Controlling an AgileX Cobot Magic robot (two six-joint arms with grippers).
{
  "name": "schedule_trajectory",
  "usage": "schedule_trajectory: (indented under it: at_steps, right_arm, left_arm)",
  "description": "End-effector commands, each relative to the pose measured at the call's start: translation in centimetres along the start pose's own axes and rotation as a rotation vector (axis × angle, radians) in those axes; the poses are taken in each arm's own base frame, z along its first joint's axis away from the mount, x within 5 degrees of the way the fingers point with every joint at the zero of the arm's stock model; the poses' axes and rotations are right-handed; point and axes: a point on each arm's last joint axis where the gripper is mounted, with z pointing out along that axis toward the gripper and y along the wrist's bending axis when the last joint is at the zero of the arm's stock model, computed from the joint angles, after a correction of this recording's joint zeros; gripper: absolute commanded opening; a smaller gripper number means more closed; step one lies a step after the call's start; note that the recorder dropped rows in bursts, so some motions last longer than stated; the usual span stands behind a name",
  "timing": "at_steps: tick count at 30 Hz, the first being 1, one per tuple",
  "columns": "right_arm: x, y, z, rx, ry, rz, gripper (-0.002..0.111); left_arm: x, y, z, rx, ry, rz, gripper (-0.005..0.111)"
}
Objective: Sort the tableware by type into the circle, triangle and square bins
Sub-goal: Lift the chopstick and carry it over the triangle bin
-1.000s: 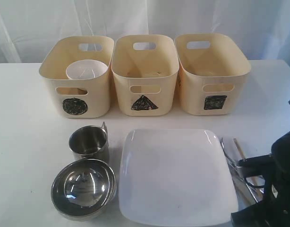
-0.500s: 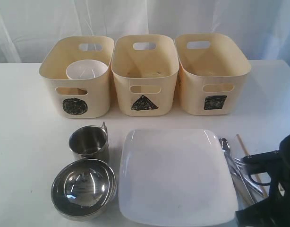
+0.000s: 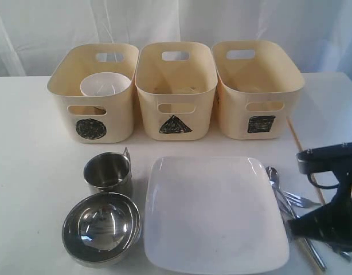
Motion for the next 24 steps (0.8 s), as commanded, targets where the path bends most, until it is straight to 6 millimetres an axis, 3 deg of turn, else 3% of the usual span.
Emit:
schedule_trajectory:
  at_steps: [1,17,20,24]
  right_arm:
    - [-1.7,0.0,-2.0,-0.019,-0.096,-0.047,0.000]
    - [-4.9,0.9,-5.0,-0.090,-0.311,-0.158,0.000]
    - [-7.8,1.8,-6.4,-0.123,-0.442,-0.194,0.000]
    - [-11.2,3.0,-6.4,-0.130,-0.490,-0.225,0.000]
  left_arm:
    - [0.1,0.0,0.0,0.002,-0.004,-0.002,0.000]
    - [0.1,0.0,0.0,0.002,-0.004,-0.002,0.000]
    - [0.1,0.0,0.0,0.002,-0.004,-0.002,0.000]
    - [0.1,0.0,0.0,0.002,-0.004,-0.002,0.000]
